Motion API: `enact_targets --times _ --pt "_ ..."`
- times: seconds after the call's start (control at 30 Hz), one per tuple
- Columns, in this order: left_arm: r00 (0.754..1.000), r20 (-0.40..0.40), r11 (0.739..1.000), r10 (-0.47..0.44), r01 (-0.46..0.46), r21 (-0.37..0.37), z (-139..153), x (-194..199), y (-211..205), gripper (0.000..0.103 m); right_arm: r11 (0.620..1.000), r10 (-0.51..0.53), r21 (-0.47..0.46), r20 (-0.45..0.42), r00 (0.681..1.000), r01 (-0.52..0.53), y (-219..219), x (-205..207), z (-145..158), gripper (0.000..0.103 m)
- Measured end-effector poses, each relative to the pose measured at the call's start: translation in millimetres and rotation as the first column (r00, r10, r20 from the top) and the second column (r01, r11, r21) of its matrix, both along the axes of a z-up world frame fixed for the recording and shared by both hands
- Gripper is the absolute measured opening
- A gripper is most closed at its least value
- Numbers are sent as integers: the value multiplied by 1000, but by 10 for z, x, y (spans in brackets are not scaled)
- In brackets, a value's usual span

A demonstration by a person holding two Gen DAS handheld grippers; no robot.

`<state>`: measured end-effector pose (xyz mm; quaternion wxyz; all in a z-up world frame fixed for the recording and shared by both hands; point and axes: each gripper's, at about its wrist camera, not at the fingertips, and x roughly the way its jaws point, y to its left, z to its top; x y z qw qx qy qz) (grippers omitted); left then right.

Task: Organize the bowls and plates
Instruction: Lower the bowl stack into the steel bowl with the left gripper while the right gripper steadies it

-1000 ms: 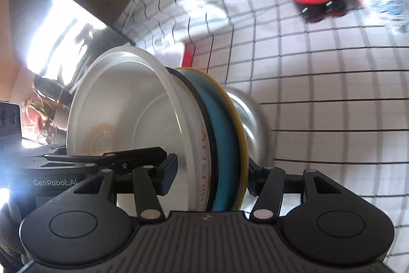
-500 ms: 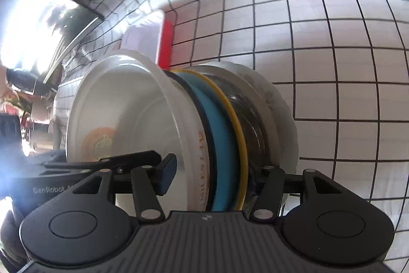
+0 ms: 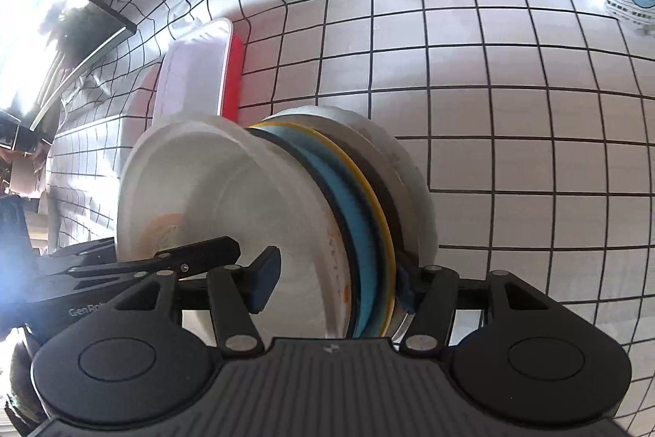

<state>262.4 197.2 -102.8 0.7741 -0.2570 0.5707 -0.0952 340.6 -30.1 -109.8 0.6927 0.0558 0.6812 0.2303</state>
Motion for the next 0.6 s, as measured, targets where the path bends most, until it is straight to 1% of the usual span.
enact_targets --times 0.17,0.27,0.37,0.4,0.43,0.5,0.53,0.6 --pt "1000 9 1000 2 -2 -11 -19 -8 19 36 1000 -22 5 -14 1000 22 -31 38 -14 55" --pt "1000 17 1000 -12 12 23 -12 -9 -18 33 999 -37 0 -10 999 37 -43 14 8 55" --pt "1000 18 999 -16 15 39 -10 5 -36 32 999 -32 -4 4 999 32 -63 -19 70 55" --pt "1000 24 999 -16 15 50 1 5 -44 33 1000 -28 -9 8 1000 28 -66 -27 92 56" --pt "999 36 998 -19 16 65 27 6 -58 34 1000 -24 -20 21 999 25 -61 -33 117 57" --pt "998 61 996 -26 20 90 101 10 -79 31 997 0 -75 120 993 9 -40 -70 267 57" --pt "997 74 994 -28 20 105 142 15 -86 33 996 18 -85 165 986 -4 -33 -86 353 58" --pt "996 81 994 -20 11 112 186 28 -64 32 997 36 -68 199 979 -23 -47 -95 461 58"
